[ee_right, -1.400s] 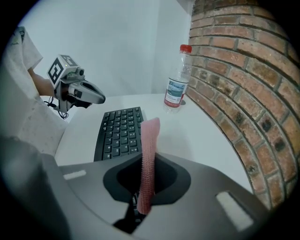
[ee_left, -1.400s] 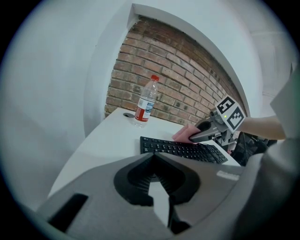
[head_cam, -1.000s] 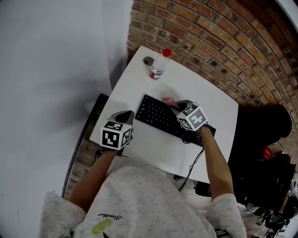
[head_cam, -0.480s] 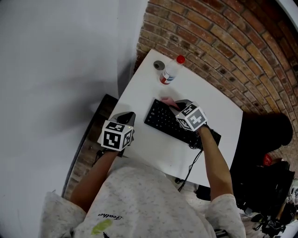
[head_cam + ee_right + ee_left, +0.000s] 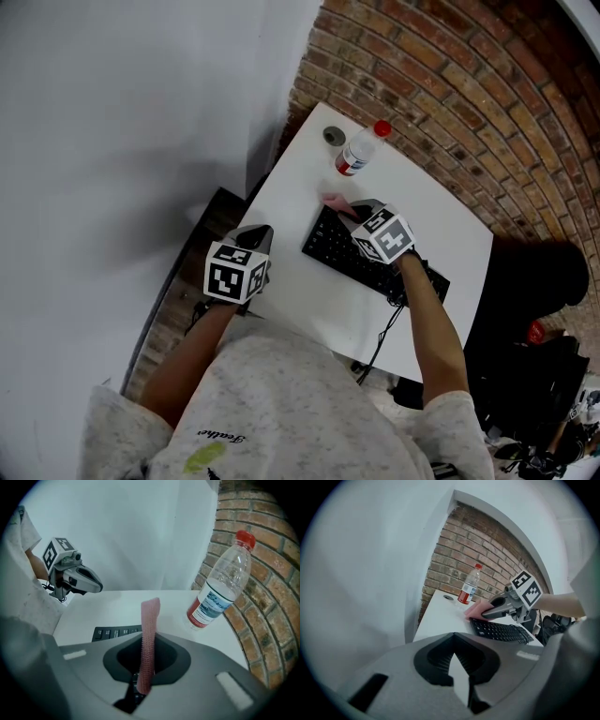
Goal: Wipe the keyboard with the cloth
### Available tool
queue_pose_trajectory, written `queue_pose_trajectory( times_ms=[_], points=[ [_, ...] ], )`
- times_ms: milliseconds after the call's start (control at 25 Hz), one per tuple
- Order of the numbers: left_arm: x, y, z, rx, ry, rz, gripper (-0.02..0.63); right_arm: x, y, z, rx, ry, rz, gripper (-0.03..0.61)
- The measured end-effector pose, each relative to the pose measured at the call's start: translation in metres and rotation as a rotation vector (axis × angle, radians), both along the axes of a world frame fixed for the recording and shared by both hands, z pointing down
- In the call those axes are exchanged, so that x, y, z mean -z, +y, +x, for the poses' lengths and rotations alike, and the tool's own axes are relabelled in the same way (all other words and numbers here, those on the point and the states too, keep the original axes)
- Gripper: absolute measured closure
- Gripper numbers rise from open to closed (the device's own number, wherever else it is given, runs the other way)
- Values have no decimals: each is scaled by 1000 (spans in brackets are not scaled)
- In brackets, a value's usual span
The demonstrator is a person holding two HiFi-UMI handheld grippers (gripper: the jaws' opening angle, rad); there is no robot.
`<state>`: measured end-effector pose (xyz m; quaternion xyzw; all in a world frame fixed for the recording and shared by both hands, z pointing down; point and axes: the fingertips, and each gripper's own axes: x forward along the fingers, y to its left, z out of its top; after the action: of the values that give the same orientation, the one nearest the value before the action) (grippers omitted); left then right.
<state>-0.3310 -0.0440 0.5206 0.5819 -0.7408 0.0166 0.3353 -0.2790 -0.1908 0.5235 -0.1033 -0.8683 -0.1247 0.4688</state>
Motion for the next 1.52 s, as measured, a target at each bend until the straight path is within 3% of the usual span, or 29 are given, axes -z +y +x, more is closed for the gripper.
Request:
queue_pose_trajectory(
  times_ms=[160,400,600,1120,1520],
  points=[
    [1,4,-2,7,6,3,620,1,7,-6,36,7,17,555],
    [3,9,0,6,14,19,620,1,13,-15,197,45,197,555],
    [6,18,-4,4,18,31,620,-3,28,-21,290,88,260,555],
    [4,34,11,-45,37,37,620,-14,67,-16,340,132,264,555],
    [5,47,28,-15,29,36,620,-17,92,-5,400,125,251,555]
  ],
)
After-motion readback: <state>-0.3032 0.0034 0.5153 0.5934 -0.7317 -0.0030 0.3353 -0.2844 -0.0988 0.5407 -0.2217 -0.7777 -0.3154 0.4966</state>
